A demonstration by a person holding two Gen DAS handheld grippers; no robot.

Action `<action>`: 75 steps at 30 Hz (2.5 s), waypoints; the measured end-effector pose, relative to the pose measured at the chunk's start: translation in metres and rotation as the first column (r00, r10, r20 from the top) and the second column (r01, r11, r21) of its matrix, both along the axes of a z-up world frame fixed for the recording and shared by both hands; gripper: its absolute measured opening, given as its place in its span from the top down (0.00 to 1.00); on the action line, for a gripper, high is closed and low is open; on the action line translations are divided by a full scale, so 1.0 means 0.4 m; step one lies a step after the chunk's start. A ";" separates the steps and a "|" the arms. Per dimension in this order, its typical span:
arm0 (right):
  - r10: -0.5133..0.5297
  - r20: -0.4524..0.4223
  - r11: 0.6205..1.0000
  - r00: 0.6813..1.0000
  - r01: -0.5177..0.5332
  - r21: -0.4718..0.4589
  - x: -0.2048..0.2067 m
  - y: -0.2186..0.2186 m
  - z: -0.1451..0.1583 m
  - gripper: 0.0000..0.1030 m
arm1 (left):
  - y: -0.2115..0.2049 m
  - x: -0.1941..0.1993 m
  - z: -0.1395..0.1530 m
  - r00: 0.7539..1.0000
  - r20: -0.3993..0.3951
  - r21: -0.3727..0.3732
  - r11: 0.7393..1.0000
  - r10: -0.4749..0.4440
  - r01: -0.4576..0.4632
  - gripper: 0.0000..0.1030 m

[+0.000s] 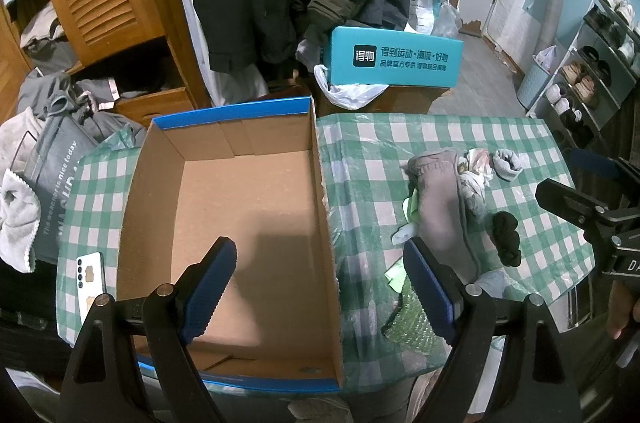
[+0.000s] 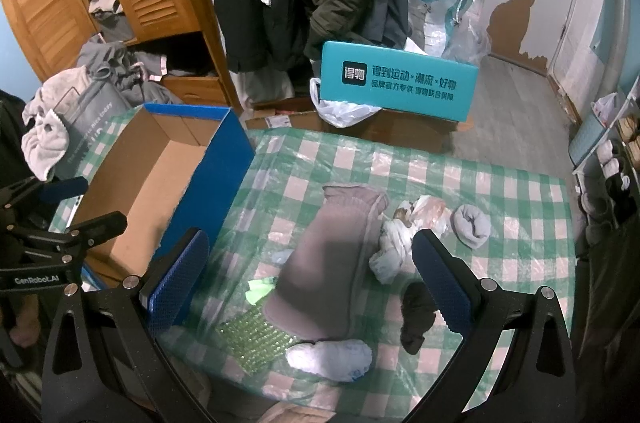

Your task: Organize soft objects

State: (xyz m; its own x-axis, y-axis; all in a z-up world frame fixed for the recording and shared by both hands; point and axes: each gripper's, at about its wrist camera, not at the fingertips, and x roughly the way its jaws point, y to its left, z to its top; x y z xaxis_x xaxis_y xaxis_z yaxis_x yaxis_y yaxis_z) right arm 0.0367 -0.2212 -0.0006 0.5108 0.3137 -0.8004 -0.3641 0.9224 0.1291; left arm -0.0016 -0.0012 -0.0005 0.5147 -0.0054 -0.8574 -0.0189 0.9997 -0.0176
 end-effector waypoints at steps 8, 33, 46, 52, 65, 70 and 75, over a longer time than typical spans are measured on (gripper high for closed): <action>-0.004 -0.002 1.000 1.000 0.004 -0.005 -0.012 -0.015 -0.022 0.02 | -0.036 0.003 -0.017 1.000 0.006 -0.021 1.000 -0.009 0.009 0.16; -0.148 -0.115 0.988 0.982 0.141 -0.066 0.044 -0.197 -0.126 0.02 | -0.176 0.099 -0.131 0.979 -0.173 -0.059 0.993 -0.107 0.098 0.16; -0.205 -0.191 0.978 0.960 0.194 -0.077 0.085 -0.257 -0.209 0.02 | -0.245 0.160 -0.238 0.947 -0.297 -0.015 0.993 -0.120 0.121 0.16; -0.211 -0.229 0.976 0.950 0.193 -0.097 0.106 -0.268 -0.267 0.02 | -0.274 0.190 -0.288 0.931 -0.342 -0.028 0.992 -0.125 0.123 0.16; -0.217 -0.320 0.974 0.922 0.183 -0.133 0.125 -0.285 -0.387 0.02 | -0.309 0.247 -0.373 0.915 -0.390 -0.027 0.995 -0.098 0.095 0.16; -0.216 -0.354 0.974 0.910 0.173 -0.148 0.133 -0.287 -0.431 0.02 | -0.320 0.260 -0.400 0.907 -0.411 -0.029 0.995 -0.095 0.092 0.16; -0.205 -0.376 0.976 0.903 0.158 -0.153 0.137 -0.281 -0.462 0.03 | -0.332 0.267 -0.417 0.901 -0.425 -0.042 0.996 -0.092 0.082 0.16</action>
State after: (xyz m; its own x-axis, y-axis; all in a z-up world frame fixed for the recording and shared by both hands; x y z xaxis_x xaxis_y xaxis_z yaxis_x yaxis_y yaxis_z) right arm 0.0915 -0.3337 -0.1854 0.1920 0.1379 -0.9716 -0.1318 0.9847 0.1137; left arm 0.1052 -0.1338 -0.1674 0.0970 -0.0552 -0.9938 0.0577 0.9971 -0.0497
